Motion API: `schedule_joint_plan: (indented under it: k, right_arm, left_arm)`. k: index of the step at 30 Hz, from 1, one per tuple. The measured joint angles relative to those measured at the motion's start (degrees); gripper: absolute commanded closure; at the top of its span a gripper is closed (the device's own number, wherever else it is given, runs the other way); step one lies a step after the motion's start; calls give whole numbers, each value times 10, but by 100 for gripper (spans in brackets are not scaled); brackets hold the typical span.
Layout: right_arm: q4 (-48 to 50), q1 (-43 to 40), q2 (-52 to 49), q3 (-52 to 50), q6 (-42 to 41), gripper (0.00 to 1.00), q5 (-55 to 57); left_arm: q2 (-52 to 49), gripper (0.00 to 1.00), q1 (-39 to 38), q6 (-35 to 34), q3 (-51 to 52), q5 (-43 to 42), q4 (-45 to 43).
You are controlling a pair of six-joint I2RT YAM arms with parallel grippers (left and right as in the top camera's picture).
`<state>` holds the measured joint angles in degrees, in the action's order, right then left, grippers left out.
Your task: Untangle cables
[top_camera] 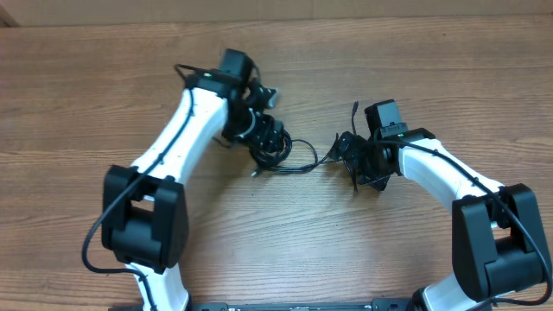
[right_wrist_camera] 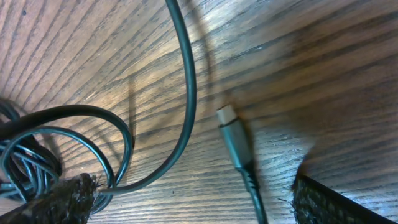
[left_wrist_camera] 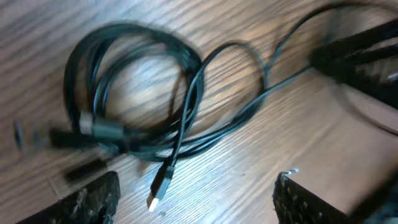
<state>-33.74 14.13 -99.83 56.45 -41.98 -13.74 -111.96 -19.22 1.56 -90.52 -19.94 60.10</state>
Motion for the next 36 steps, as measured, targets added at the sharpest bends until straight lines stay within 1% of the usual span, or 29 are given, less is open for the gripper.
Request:
schedule_joint_plan:
  k: [2,5,8,10,13,15,21,22,23,28,29,30,31,32,34,35,36]
  right_arm:
    - [1,1,0,0,0,0,0]
    - [1,2,0,0,0,0,2]
    - [1,2,0,0,0,0,4]
    - [1,2,0,0,0,3,5]
    - [0,2,0,0,1,6,7]
    - [0,2,0,0,1,5,7]
    - [17,2,0,0,0,2,3]
    - [20,2,0,0,0,2,2]
    - [22,2,0,0,0,2,1]
    - [27,2,0,0,0,2,-2]
    - [27,2,0,0,0,1,-3]
    - [26,2,0,0,0,1,-5]
    - [26,2,0,0,0,0,-5]
    - [25,2,0,0,0,0,-5]
    - [25,2,0,0,0,0,-7]
    - [25,2,0,0,0,0,-7]
    - [26,2,0,0,0,0,-8]
  left_arm:
    - [0,19,-16,-26,0,49,3]
    - [0,15,-37,-86,0,129,12]
    - [0,14,-40,-141,0,184,16]
    - [0,14,-39,-172,0,207,14]
    - [0,10,-35,-207,0,223,3]
    - [0,4,-35,-223,0,224,-6]
    - [0,6,-35,-253,23,205,-54]
    - [0,5,-35,-256,30,203,-60]
    - [0,1,-35,-257,38,201,-68]
    - [0,0,-35,-262,75,192,-111]
    - [0,12,-35,-263,80,191,-119]
    - [0,27,-35,-268,84,189,-126]
    - [0,38,-35,-268,88,188,-133]
    - [0,39,-35,-269,90,189,-138]
    - [0,23,-35,-268,95,189,-152]
    - [0,21,-35,-270,99,189,-162]
    - [0,22,-35,-271,103,189,-169]
